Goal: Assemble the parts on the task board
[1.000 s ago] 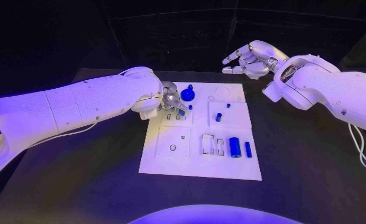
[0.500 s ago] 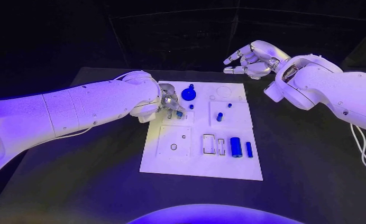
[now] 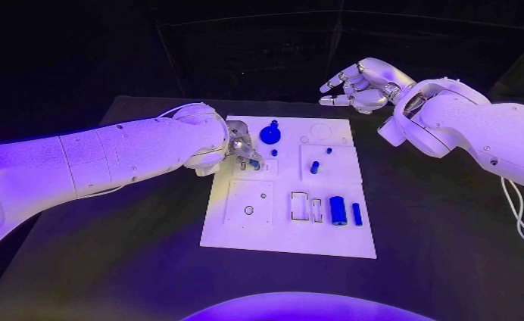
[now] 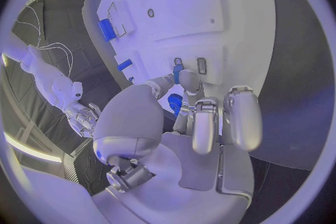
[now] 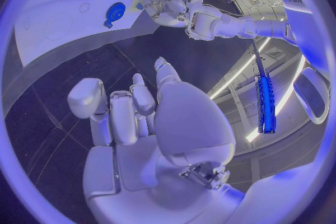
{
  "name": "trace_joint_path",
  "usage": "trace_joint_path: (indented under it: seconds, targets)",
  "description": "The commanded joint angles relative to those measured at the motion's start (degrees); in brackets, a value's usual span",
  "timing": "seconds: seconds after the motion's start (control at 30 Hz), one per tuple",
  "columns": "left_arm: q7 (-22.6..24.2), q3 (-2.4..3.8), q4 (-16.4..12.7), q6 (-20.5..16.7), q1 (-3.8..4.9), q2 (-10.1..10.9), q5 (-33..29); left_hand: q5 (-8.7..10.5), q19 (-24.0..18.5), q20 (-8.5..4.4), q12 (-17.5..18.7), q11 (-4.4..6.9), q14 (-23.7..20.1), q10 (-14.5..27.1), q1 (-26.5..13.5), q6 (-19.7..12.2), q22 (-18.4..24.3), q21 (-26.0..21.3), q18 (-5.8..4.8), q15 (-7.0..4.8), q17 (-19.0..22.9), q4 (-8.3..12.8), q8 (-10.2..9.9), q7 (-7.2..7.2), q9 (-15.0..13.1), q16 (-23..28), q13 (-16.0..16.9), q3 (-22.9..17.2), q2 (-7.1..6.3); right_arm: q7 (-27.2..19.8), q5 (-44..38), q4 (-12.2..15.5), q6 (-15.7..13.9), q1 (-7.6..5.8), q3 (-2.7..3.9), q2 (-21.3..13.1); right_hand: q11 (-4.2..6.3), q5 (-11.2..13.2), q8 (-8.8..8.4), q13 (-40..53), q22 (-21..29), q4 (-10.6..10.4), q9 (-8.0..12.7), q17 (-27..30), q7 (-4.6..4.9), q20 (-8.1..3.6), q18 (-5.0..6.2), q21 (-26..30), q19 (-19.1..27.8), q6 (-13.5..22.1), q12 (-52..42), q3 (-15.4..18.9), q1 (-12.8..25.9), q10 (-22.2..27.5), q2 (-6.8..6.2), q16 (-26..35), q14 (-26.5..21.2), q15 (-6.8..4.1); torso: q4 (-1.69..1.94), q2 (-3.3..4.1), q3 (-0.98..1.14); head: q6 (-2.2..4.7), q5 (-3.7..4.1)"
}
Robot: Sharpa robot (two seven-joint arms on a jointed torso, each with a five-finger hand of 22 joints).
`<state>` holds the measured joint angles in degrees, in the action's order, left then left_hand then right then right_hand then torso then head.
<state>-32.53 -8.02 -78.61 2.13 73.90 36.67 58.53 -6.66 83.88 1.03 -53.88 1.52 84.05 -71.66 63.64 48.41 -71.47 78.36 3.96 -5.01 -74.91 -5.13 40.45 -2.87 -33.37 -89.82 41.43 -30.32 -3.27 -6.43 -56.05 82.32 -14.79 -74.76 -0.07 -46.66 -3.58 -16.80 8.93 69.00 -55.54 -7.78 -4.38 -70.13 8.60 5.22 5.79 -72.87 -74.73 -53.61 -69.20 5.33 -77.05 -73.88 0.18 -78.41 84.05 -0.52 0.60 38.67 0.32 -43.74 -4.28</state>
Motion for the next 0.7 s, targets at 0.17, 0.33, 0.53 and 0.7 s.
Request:
trace_joint_path:
  seconds: [0.17, 0.33, 0.53, 0.7]
  targets:
    - [0.26, -0.44, -0.52, 1.68, -0.04, 0.56, 1.03, -0.10, 0.17, 0.21, -0.05, 0.06, 5.95, -0.41, 0.51, -0.41, 0.17, -0.36, -0.21, 0.01, -15.09, 9.09, 0.24, 0.14, -0.01, -0.18, -0.13, -9.26, 0.24, -0.25, -0.46, -0.03, 0.34, -0.11, 0.04, 0.05, 0.00, -0.25, 0.41, -0.16, 0.10, -0.02, -0.04, 0.04, -0.08, -0.01, 0.74, 0.42, 0.26, -0.29, 0.30, 0.50, 0.13, 0.53, 0.42, 0.18, 1.61, -0.38, 0.09, -0.02, 0.04, 0.06, 0.05]
    - [0.41, -0.63, -0.82, 1.96, -0.09, 0.63, 0.54, -0.08, 0.17, 0.21, -0.07, 0.06, 5.95, -0.42, 0.47, -0.41, 0.18, -0.37, -0.21, 0.01, -15.09, 9.10, 0.25, 0.13, -0.03, -0.18, -0.13, -9.27, 0.20, -0.19, -0.50, 0.00, 0.45, -0.11, 0.04, 0.08, 0.00, -0.25, 0.41, -0.16, 0.10, -0.02, -0.04, 0.04, -0.08, -0.01, 0.74, 0.42, 0.26, -0.29, 0.30, 0.50, 0.13, 0.53, 0.42, 0.18, 1.61, -0.38, 0.02, -0.02, 0.03, -0.04, -0.08]
    - [0.50, -0.70, -0.85, 1.83, -0.14, 0.68, 0.28, -0.08, 0.17, 0.21, -0.07, 0.06, 5.95, -0.42, 0.47, -0.41, 0.18, -0.37, -0.21, 0.01, -15.09, 9.10, 0.25, 0.13, -0.03, -0.18, -0.13, -9.27, 0.20, -0.15, -0.51, 0.07, 0.53, -0.11, 0.04, 0.04, 0.00, -0.28, 0.45, -0.11, 0.11, -0.05, -0.04, -0.05, -0.09, -0.01, 0.74, 0.44, 0.25, -0.30, 0.24, 0.57, 0.16, 0.50, 0.39, 0.14, 1.64, -0.38, 0.03, -0.02, 0.04, 0.02, -0.04]
    - [0.53, -0.72, -0.87, 1.85, -0.17, 0.72, 0.22, -0.08, 0.17, 0.21, -0.07, 0.06, 5.95, -0.42, 0.47, -0.41, 0.18, -0.37, -0.21, 0.01, -15.09, 9.10, 0.25, 0.13, -0.03, -0.18, -0.13, -9.27, 0.20, -0.15, -0.51, 0.11, 0.62, -0.11, 0.04, 0.04, 0.00, -0.28, 0.45, -0.11, 0.11, -0.05, -0.04, -0.05, -0.09, -0.01, 0.74, 0.44, 0.25, -0.30, 0.24, 0.57, 0.16, 0.50, 0.39, 0.14, 1.64, -0.38, 0.00, 0.00, 0.05, -0.02, -0.03]
